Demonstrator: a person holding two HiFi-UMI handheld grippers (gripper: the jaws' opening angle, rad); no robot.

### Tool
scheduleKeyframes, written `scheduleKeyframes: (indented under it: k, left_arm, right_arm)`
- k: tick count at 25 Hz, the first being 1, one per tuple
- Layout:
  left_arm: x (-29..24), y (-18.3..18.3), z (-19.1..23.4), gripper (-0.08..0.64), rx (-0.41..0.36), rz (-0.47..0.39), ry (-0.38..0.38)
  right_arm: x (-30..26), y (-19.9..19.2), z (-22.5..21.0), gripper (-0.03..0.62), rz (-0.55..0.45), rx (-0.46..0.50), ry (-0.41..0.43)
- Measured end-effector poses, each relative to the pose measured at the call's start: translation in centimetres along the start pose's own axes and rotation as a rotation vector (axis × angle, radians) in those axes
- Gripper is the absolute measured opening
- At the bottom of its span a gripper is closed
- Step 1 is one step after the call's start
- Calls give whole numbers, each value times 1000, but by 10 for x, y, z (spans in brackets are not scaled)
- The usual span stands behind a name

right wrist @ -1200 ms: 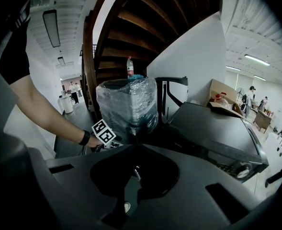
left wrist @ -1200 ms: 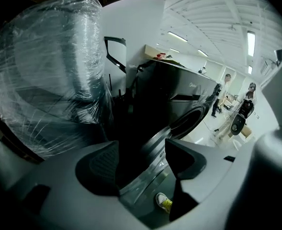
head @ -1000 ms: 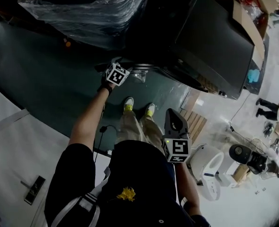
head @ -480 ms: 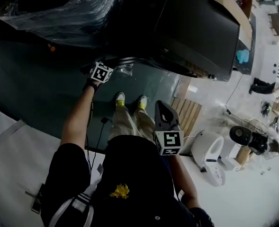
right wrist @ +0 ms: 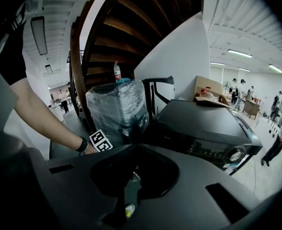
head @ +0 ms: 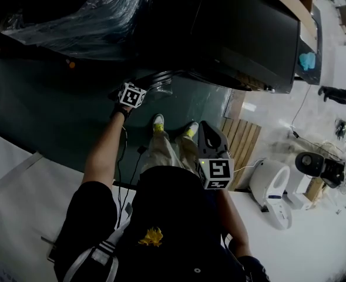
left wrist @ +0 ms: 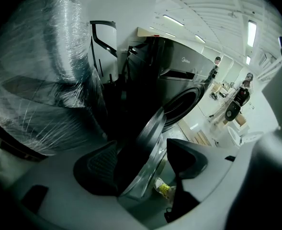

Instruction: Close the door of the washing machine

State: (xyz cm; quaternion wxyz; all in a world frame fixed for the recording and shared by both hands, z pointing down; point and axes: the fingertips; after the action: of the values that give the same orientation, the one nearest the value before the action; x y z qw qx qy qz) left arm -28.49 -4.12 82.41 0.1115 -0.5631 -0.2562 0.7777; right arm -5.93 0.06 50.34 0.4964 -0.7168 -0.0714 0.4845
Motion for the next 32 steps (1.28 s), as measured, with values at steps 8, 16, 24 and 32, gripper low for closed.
scheduleKeyframes:
  k: [8, 16, 24, 32]
  left_arm:
    - [19, -15, -11, 324, 39, 125, 78]
    - [-13, -49, -47, 325, 11, 239, 81]
    - [-5, -48, -81, 324, 2, 316, 137]
    - [-17, -63, -107, 324, 113, 320, 69]
  right_arm:
    - [9, 6, 4, 25, -39, 27, 58]
    - [17, 2, -15, 25, -58, -37, 55]
    - [26, 1, -28, 25, -71, -68, 63]
    - [34, -11, -50, 25, -62, -121, 33]
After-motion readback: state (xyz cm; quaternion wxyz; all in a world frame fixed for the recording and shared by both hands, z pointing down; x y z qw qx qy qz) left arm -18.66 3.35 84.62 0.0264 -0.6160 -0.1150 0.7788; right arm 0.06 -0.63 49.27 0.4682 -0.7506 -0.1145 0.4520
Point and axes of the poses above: the fingertips, and each gripper's own axes: x backward along the fingers, z to its left, y out of its top, and after that the axes turned 4 degrees about -y, right-handed
